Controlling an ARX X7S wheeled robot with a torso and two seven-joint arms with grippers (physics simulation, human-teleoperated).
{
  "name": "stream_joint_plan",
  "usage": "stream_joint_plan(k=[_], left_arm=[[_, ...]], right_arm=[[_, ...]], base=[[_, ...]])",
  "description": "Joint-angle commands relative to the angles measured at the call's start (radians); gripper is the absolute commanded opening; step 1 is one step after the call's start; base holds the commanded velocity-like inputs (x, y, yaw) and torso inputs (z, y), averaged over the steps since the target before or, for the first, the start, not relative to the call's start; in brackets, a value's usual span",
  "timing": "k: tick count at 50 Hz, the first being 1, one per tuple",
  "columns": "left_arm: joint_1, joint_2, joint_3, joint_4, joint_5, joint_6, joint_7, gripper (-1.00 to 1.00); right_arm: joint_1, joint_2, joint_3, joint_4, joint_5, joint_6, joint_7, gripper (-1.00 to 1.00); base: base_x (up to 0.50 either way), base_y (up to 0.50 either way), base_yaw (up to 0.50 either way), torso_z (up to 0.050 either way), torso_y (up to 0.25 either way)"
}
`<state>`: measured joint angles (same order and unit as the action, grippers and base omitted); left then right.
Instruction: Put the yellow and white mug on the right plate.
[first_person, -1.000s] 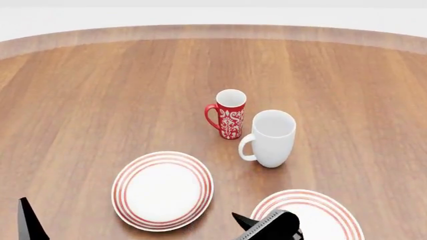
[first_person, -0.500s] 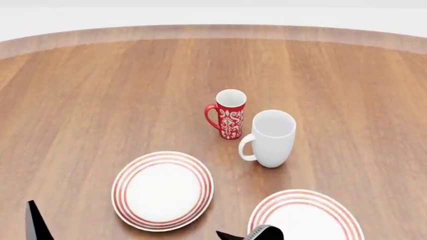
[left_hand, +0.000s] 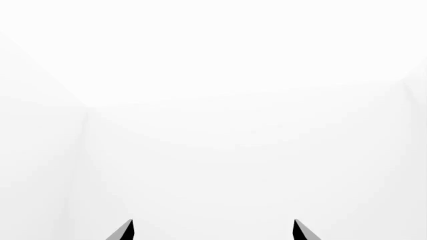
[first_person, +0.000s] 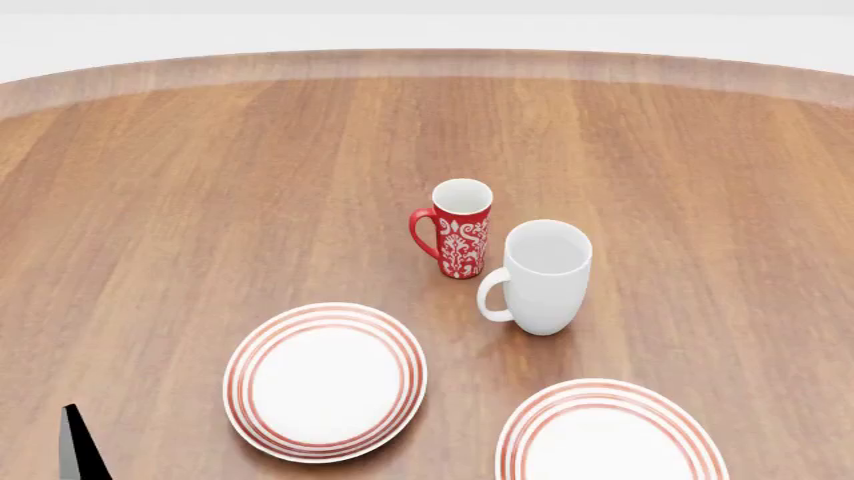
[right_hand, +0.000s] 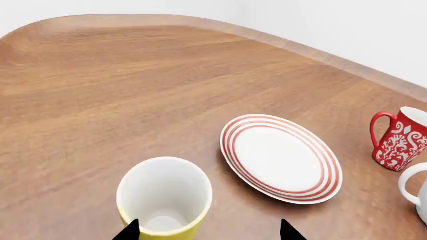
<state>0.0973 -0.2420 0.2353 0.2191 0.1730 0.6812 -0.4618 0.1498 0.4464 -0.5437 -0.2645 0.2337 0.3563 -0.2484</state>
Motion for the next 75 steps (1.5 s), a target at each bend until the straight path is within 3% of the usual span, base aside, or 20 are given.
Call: stream_joint_plan(k=[1, 13, 24, 75], left_arm=[[0.003, 0.014, -0.023, 0.008, 0.013, 0.001, 0.013, 1.00], [0.000, 0.009, -0.015, 0.001, 0.014, 0.001, 0.006, 1.00], [0.000, 0.005, -0.011, 0.002, 0.013, -0.002, -0.002, 1.00], [-0.008, -0.014, 0.011, -0.008, 0.015, -0.011, -0.030, 1.00]], right_arm=[[-0.011, -0.023, -0.006, 0.005, -0.033, -0.020, -0.025, 1.00], [-0.006, -0.045, -0.013, 0.079, -0.037, -0.048, -0.021, 1.00], [0.014, -0.076, -0.010, 0.106, -0.004, 0.024, -0.010, 1.00], [0.038, -0.105, -0.075, 0.256, -0.060, -0.042, 0.000, 1.00]], base=[[0.00, 0.00, 0.00, 0.000, 0.000], [0.00, 0.00, 0.00, 0.000, 0.000], [0.00, 0.00, 0.00, 0.000, 0.000], [0.00, 0.00, 0.00, 0.000, 0.000]])
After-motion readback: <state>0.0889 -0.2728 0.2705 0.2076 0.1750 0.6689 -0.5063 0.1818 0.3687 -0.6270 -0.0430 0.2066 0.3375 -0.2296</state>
